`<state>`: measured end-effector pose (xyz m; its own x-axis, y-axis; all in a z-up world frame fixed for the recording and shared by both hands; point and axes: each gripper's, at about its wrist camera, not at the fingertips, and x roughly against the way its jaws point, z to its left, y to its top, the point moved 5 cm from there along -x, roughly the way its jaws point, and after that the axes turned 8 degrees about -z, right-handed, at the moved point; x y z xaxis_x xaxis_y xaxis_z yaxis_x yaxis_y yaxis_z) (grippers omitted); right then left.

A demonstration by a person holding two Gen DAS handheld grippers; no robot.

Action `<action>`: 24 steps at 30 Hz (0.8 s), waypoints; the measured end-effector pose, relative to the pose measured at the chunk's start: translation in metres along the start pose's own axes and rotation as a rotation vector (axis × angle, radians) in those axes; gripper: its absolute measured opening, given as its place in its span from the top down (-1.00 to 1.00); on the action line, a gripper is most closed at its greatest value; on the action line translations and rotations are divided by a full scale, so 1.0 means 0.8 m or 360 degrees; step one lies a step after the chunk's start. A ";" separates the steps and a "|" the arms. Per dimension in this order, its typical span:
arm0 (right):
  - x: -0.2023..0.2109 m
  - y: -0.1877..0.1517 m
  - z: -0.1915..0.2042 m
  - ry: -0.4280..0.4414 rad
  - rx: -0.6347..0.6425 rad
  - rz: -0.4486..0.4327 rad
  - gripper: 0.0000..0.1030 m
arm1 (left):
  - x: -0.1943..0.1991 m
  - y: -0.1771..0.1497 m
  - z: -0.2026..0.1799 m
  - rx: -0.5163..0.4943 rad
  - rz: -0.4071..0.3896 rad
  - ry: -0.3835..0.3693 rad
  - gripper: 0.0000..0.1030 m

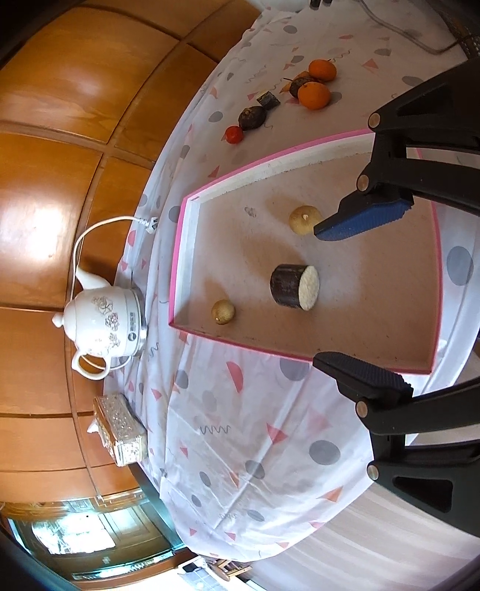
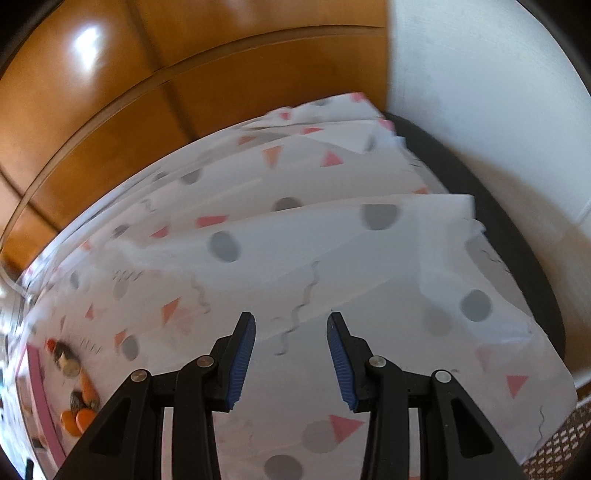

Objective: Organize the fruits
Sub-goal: 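Move the right tool toward the orange carrot beside the fruits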

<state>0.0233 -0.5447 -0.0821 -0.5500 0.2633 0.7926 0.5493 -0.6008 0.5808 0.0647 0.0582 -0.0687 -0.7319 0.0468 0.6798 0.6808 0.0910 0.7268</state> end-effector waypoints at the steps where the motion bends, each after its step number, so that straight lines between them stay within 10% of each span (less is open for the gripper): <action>1: 0.000 -0.001 0.007 0.0024 0.0028 0.0002 0.21 | 0.001 0.000 0.002 0.0007 -0.0002 0.0001 -0.23; 24: 0.009 -0.072 0.162 0.0417 0.0749 0.0111 0.21 | 0.022 -0.014 0.041 0.0156 -0.0015 0.0023 -0.23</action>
<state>0.0692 -0.4103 -0.0860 -0.6079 0.0016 0.7940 0.7792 -0.1913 0.5969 0.0431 0.0904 -0.0680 -0.7372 0.0313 0.6750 0.6676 0.1881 0.7204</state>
